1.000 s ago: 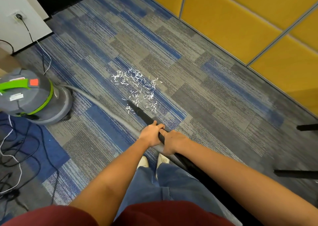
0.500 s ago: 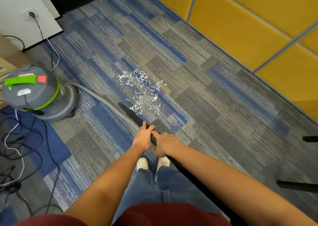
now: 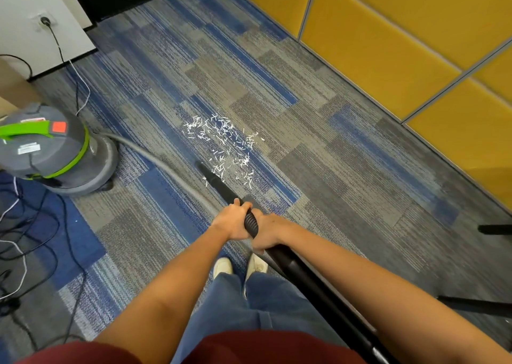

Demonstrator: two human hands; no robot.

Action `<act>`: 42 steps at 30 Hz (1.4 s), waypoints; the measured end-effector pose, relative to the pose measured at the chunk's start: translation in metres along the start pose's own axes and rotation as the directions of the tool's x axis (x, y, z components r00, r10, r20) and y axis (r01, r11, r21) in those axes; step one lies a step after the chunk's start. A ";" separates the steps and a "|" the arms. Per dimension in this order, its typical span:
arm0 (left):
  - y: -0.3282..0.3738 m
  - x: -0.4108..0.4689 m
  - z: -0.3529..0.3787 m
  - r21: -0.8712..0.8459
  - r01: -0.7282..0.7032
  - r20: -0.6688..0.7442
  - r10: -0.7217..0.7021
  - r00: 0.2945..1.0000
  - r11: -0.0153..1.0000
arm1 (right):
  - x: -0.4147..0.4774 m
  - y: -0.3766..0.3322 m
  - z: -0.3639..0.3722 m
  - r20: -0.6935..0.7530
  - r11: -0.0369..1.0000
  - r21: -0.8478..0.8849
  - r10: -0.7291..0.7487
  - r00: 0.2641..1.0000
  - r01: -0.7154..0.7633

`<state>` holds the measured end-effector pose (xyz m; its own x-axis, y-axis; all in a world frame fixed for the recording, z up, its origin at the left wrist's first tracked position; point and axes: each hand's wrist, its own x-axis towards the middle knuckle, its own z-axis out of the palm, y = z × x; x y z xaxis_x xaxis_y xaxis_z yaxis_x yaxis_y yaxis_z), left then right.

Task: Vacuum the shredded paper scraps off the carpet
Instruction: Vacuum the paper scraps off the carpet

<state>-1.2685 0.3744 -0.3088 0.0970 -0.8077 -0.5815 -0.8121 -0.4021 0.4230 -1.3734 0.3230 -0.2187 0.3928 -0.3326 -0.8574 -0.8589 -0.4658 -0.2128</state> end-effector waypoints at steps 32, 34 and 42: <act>-0.031 -0.020 -0.018 0.021 -0.107 0.025 0.106 0.994 0.994 | 0.011 -0.054 0.024 -0.073 0.978 0.136 0.170 0.983 -0.159; -0.026 -0.020 -0.017 -0.014 -0.121 0.030 0.121 0.992 0.993 | 0.009 -0.051 0.022 -0.066 0.980 0.105 0.177 0.982 -0.169; -0.001 -0.021 -0.006 -0.047 -0.140 -0.003 0.140 0.990 0.989 | -0.006 -0.024 0.021 -0.039 0.988 0.023 0.155 0.987 -0.154</act>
<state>-1.2660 0.3893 -0.2926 -0.0154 -0.8574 -0.5144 -0.7897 -0.3051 0.5322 -1.3618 0.3532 -0.2181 0.2676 -0.4319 -0.8613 -0.9164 -0.3903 -0.0889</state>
